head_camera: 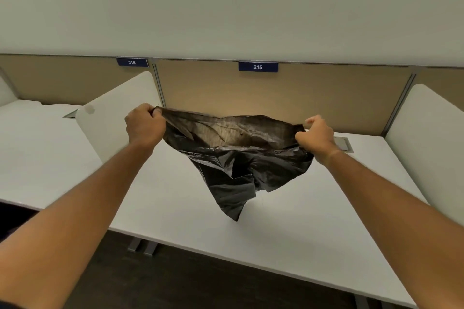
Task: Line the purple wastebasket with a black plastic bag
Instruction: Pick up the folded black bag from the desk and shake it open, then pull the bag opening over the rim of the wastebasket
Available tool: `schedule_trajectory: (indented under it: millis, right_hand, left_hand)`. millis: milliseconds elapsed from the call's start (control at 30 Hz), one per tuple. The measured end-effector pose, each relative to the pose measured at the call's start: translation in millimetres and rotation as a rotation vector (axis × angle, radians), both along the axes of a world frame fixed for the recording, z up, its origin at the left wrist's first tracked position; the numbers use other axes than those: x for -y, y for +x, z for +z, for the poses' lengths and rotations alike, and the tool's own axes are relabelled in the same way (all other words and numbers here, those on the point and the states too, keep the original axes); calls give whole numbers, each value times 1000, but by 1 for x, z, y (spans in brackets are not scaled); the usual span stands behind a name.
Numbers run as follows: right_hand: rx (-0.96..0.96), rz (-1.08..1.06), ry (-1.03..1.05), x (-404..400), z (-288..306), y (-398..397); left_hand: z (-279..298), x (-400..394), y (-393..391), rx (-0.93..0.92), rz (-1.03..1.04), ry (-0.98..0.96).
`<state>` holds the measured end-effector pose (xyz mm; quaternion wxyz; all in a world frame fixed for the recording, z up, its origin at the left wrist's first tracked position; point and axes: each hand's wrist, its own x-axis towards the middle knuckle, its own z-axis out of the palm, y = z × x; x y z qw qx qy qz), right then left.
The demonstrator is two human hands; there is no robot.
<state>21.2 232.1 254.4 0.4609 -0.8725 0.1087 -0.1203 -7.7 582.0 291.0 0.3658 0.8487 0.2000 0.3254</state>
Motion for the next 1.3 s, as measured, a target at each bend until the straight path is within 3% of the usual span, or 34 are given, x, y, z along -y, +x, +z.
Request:
schedule_trajectory:
  millis: [133,267,467,767,1300]
  right_hand:
    - [-28,60,-3,-12,-8,0]
    - [-13,159,28,-33,-23,-5]
    - [57,344,-49,-69,-40,-26]
    - [-17,485,-18,-142,-66,-76]
    - [-339,605,-7,-376,-160,-220]
  left_hand:
    - [-11,-6,-8,-30,89,-209]
    - [-24,-7,-27,-12,151,-279]
    - [-52,-21,-64,-31,127,-161]
    - [-107,-75,-130,-87,97,-72]
    - [-222,-288,-326,-328,118,-98]
